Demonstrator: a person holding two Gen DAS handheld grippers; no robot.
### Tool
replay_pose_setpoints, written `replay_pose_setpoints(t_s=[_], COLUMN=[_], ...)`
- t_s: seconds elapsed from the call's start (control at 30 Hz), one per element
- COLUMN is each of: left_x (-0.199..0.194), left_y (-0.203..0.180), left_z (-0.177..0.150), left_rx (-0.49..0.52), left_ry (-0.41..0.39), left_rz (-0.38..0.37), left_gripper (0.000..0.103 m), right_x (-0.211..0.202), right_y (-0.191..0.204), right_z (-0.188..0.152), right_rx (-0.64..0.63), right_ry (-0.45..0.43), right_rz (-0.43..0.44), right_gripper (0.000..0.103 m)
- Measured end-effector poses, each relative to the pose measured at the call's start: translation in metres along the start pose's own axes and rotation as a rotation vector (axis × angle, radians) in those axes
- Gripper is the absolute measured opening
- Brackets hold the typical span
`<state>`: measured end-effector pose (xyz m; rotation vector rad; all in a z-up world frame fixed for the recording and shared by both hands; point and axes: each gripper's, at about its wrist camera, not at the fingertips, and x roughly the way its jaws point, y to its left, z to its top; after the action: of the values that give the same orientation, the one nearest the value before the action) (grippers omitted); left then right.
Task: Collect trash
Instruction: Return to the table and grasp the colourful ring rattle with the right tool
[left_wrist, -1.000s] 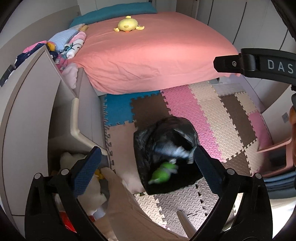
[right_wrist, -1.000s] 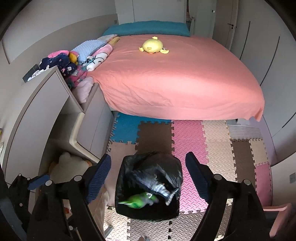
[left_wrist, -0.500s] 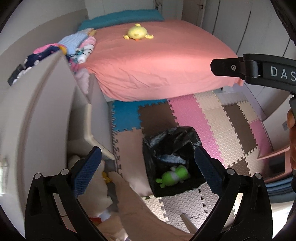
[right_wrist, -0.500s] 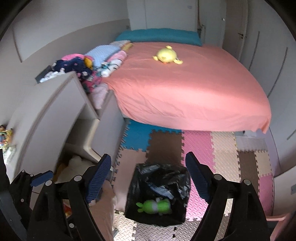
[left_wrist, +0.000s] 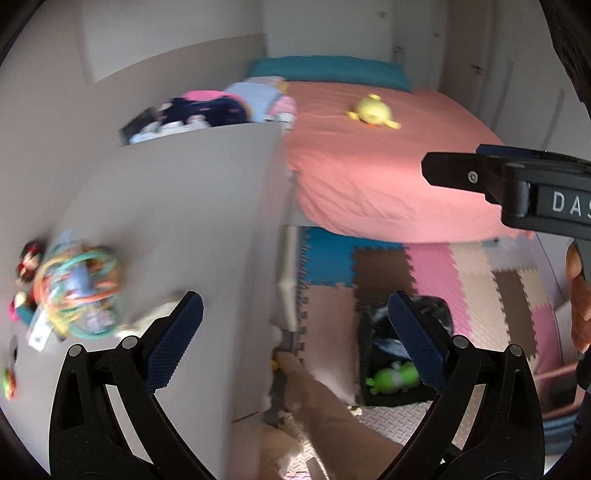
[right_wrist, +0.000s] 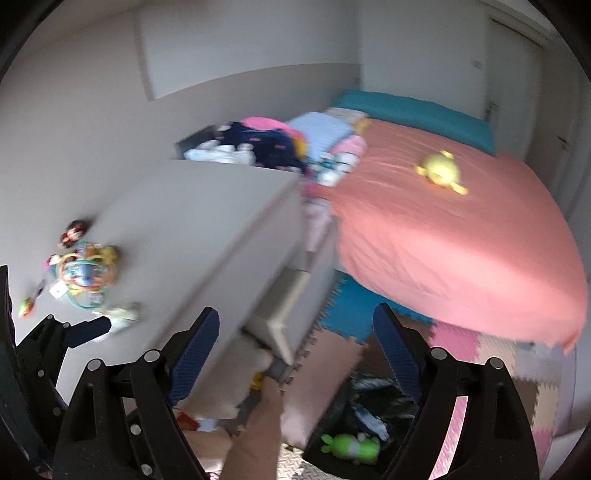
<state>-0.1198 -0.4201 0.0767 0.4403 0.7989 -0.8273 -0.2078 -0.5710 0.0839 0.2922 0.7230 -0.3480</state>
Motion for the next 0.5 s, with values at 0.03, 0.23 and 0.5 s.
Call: replay_pose_setpoints(t_s=[0.03,0.23,0.5], left_x=[-0.004,-0.026,-0.052], left_y=[0.015,0.093,0.192], left_z=[-0.002,-0.022,-0.066], left_rx=[-0.022,-0.162,-0.339], left_ry=[-0.005,-0.020,-0.015], left_rz=[0.021,0.112,0.229], left_gripper=[0.097,0.097,0.097], right_x=[0.002,0.021,0.053], right_y=[0.010,0.087,0.173], right_z=[0.004,0.021,0.033], right_rx=[-0.015,-0.117,-0.189], right_ry=[0.000,0.012,0.073], right_rz=[0.011,0.112,0.248], right_gripper=[0.085,0.085,0.085])
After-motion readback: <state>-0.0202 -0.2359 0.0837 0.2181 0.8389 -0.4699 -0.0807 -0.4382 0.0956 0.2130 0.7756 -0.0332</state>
